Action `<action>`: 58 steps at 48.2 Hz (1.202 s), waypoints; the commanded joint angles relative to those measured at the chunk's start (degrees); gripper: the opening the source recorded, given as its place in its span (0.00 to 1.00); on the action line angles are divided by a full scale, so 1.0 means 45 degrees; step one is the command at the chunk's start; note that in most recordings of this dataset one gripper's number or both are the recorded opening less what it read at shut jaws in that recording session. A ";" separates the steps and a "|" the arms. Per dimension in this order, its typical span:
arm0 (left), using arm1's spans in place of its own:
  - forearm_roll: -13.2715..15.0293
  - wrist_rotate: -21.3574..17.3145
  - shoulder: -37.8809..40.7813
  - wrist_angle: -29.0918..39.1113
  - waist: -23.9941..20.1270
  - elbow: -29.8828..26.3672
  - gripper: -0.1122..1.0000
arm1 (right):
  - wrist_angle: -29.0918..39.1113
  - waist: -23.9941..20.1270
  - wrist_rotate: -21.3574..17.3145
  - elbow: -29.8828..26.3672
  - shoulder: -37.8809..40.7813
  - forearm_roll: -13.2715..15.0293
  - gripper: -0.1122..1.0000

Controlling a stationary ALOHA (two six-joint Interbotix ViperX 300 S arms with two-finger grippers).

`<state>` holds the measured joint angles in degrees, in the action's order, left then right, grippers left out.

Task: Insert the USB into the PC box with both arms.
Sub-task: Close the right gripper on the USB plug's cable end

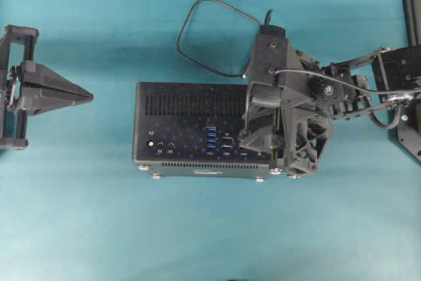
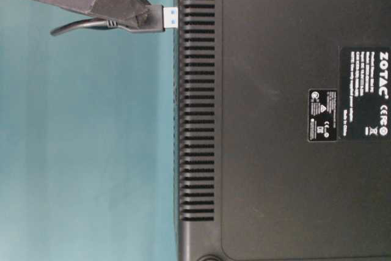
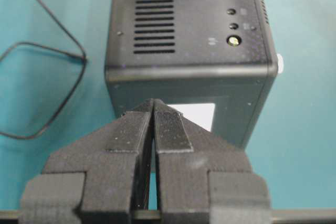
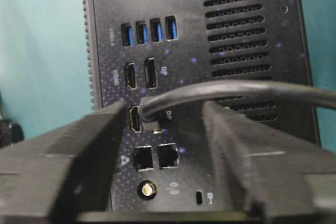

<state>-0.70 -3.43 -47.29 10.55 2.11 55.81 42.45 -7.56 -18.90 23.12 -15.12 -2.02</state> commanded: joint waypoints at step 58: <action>-0.0020 0.0039 -0.0039 -0.0059 0.0020 -0.0313 0.10 | -0.0918 -0.0078 0.0137 -0.1680 0.0723 0.2422 0.19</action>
<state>-0.70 -3.25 -47.64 10.55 2.11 55.81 40.25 -7.73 -18.81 17.31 -11.87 7.91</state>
